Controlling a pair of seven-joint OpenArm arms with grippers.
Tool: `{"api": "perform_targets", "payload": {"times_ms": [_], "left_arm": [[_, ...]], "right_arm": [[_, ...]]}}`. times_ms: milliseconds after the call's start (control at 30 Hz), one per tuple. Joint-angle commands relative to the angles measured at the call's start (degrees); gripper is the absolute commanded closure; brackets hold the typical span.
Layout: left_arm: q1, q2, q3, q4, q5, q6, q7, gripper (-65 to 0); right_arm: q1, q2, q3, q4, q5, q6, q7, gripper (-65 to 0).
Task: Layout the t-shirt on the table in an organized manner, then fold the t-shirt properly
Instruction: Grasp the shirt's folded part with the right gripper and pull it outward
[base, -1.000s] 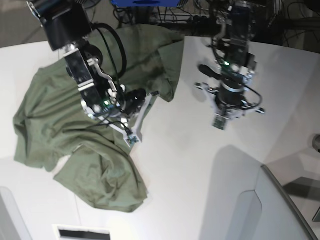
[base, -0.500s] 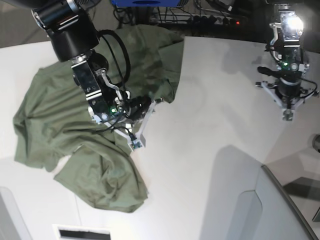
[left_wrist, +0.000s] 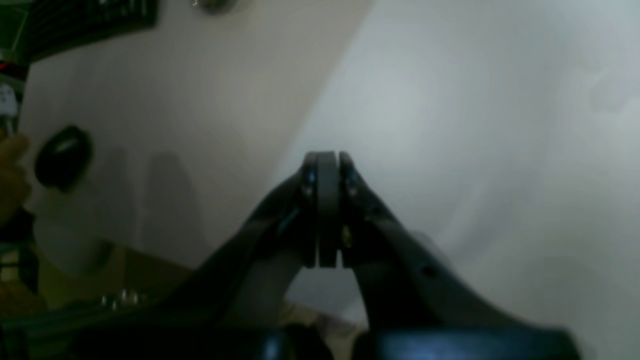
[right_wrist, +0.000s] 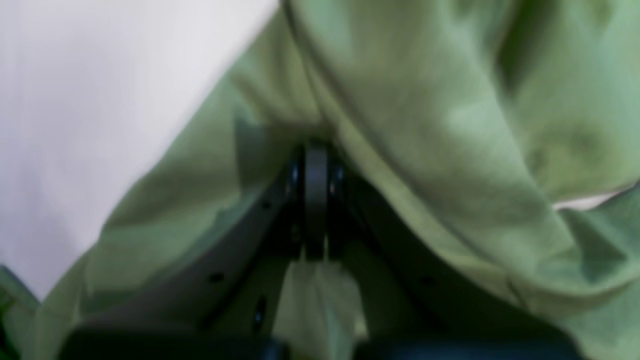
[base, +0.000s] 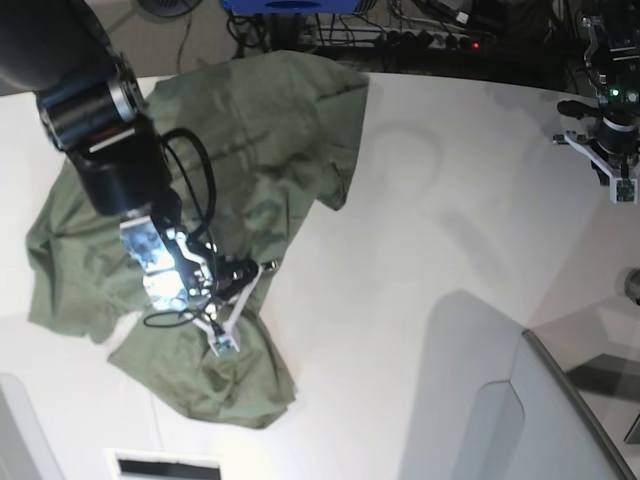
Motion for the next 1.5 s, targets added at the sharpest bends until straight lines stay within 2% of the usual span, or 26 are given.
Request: {"api": "perform_targets", "payload": {"times_ms": [0, 167, 233, 367, 500, 600, 767, 867, 967, 1033, 1200, 1467], "left_arm": [[-0.4, -0.9, -0.4, -0.3, 0.3, 0.3, -1.0, 0.0], [-1.3, -1.0, -0.4, -2.7, 0.3, 0.3, -1.3, 0.0], [-1.7, -1.0, -0.4, -3.0, 0.3, 0.3, -1.3, 0.0], [-1.7, -1.0, -0.5, -3.2, 0.3, 0.3, -1.3, 0.0], [-1.8, -1.0, -0.5, -3.2, 0.3, 0.3, -1.3, 0.0], [-1.8, -1.0, -0.5, -3.3, 0.3, 0.3, -1.3, 0.0], [-1.8, -1.0, -0.4, -3.3, 0.3, 0.3, -1.3, 0.0], [-1.9, -1.0, -0.3, -3.4, 0.3, 0.3, -1.3, 0.0], [-2.4, -1.0, 0.0, -5.1, 0.3, 0.3, -1.3, 0.0], [-3.3, -0.8, -0.2, -6.7, 0.3, 0.3, -1.3, 0.0], [-3.8, -0.8, 0.0, -8.8, 0.3, 0.3, -1.4, 0.0], [-3.9, -0.7, 0.1, -8.7, 0.4, 0.3, -1.4, 0.0]], "right_arm": [[0.1, -0.3, -0.2, -0.5, -0.3, -0.4, -0.4, 0.0], [-0.1, -5.2, -0.6, -0.8, -0.5, 0.0, -0.4, 0.0], [-0.1, -6.8, -3.6, -0.8, -0.5, 0.0, -0.4, 0.0], [-1.1, -8.1, -11.9, 0.0, 0.6, -0.3, -0.4, 0.0], [-2.7, -8.2, -18.8, 2.6, 6.6, -0.3, -0.5, 0.0], [-4.6, -8.2, -27.0, 4.8, 10.0, -0.3, -0.8, 0.0], [-8.6, -7.8, -37.9, 9.4, 10.7, -0.2, -4.9, 0.0], [-10.0, -5.6, -38.5, 12.3, 10.5, -0.3, -7.8, 0.0], [-10.0, -2.4, -37.4, 12.9, 10.7, -0.7, -8.3, 0.0], [-9.9, -0.5, -32.8, 12.9, 10.5, -2.1, -8.3, 0.0], [-7.0, 4.1, -24.5, 12.3, 10.5, -2.1, -8.3, 0.0], [2.4, 4.3, -22.6, 0.4, 10.7, -1.9, -4.6, 0.0]]}}
